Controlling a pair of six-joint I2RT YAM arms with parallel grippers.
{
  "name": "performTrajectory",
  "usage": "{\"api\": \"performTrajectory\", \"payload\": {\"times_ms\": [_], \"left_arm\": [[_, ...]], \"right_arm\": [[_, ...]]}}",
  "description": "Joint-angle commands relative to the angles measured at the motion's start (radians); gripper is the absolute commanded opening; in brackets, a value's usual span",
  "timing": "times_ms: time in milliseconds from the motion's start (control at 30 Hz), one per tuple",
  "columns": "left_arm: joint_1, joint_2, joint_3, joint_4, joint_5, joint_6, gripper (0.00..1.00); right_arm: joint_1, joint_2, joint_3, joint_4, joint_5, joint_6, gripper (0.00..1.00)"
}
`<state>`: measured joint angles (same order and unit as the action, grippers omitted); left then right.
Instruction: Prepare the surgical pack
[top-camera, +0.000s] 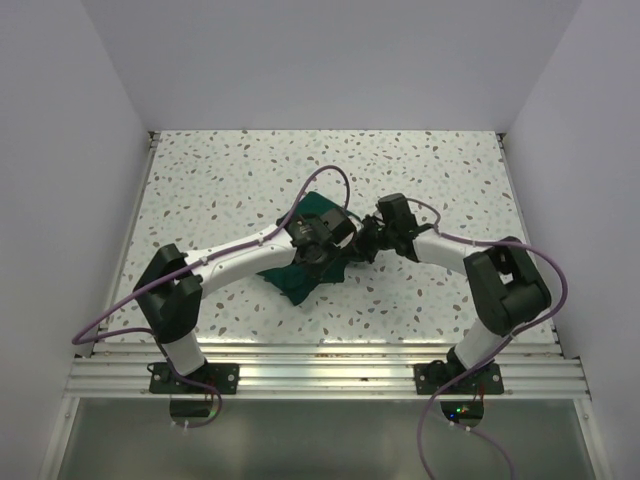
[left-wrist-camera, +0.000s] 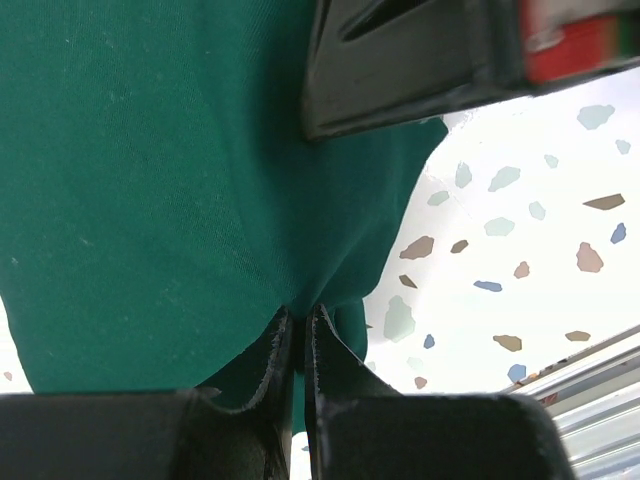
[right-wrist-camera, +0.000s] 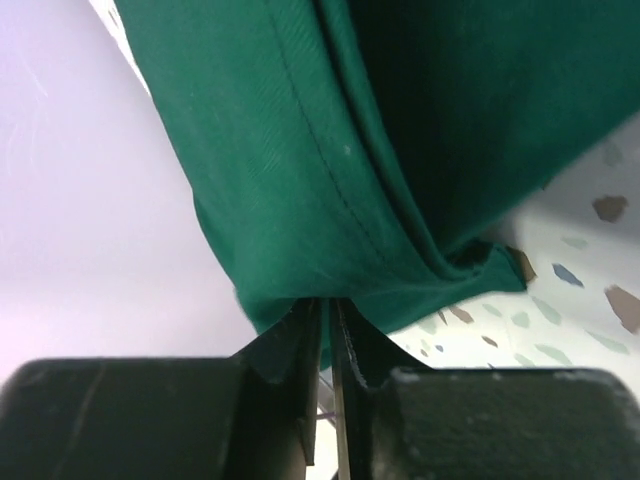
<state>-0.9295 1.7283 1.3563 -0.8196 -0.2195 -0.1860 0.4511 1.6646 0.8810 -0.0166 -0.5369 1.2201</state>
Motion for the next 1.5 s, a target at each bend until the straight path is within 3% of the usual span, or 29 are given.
{"api": "performTrajectory", "payload": {"times_ms": [0, 133, 333, 567, 833, 1200, 1467], "left_arm": [[0.0, -0.045, 0.061, -0.009, 0.04, 0.023, 0.0], [0.0, -0.042, 0.086, -0.006, 0.051, 0.034, 0.0], [0.0, -0.026, 0.124, -0.015, 0.065, 0.042, 0.0], [0.0, -0.004, 0.13, -0.035, 0.057, 0.051, 0.0], [0.001, 0.004, 0.13, -0.021, 0.068, 0.049, 0.0], [0.001, -0.022, 0.147, -0.027, 0.081, 0.048, 0.0], [0.001, -0.033, 0.144, -0.001, 0.134, 0.056, 0.0]], "right_arm": [[0.034, 0.041, -0.019, 0.138, 0.021, 0.084, 0.11], [0.061, 0.075, -0.017, 0.198, 0.052, 0.11, 0.02], [0.08, 0.069, -0.01, 0.165, 0.075, 0.079, 0.0], [0.078, -0.014, 0.053, -0.115, 0.109, -0.109, 0.01], [0.078, -0.127, 0.03, -0.216, 0.094, -0.189, 0.01], [0.078, -0.059, -0.004, -0.065, 0.083, -0.143, 0.01], [0.081, 0.026, -0.008, 0.193, 0.048, -0.05, 0.0]]}}
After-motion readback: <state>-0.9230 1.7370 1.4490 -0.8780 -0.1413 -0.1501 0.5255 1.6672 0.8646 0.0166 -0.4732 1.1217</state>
